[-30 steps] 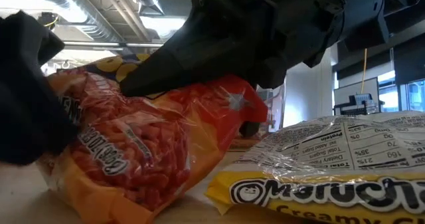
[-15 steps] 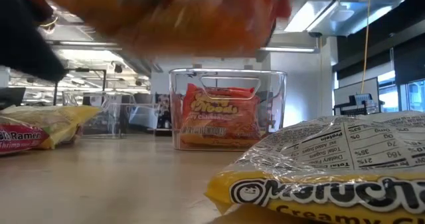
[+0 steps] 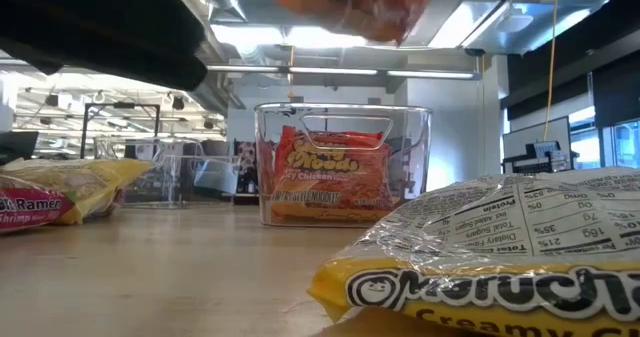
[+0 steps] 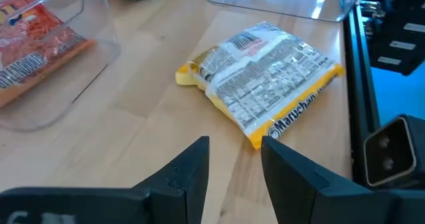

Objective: Sort Maruchan noodles
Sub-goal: Put the orange noodle pack into the middle transparent bin

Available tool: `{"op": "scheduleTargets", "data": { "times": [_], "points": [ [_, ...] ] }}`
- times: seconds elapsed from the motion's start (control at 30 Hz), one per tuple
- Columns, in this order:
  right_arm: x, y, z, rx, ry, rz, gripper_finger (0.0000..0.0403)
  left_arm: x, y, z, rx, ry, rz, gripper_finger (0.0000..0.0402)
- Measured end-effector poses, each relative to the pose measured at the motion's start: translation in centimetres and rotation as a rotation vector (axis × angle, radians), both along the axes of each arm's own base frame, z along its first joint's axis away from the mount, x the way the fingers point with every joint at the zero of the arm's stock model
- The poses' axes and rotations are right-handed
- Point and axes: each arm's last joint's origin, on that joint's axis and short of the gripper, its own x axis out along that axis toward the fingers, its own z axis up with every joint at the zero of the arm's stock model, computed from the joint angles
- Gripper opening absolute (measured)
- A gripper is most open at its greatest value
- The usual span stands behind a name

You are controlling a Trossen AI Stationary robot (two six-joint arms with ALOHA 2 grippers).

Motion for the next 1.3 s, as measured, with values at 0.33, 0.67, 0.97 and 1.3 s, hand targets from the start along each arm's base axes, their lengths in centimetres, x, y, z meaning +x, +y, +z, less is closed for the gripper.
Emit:
{"op": "scheduleTargets", "data": {
  "times": [0.33,0.67,0.97,1.3],
  "points": [
    [2.7,-4.6,-2.9,-0.006,0.154,0.079,0.0104,0.7,0.6,0.0,0.007,-0.001,0.015,0.013],
    [4.8,-4.9,-7.3,0.027,0.302,0.155,0.0107,0.6,0.6,0.0,0.008,0.0,0.014,0.013],
    [5.9,-4.6,-10.6,0.042,0.399,0.175,0.0107,0.6,0.6,0.0,0.008,0.001,0.013,0.013],
    [6.7,-4.5,-12.2,0.05,0.416,0.175,0.0108,0.6,0.6,0.0,0.009,0.001,0.014,0.013]
  ]
}}
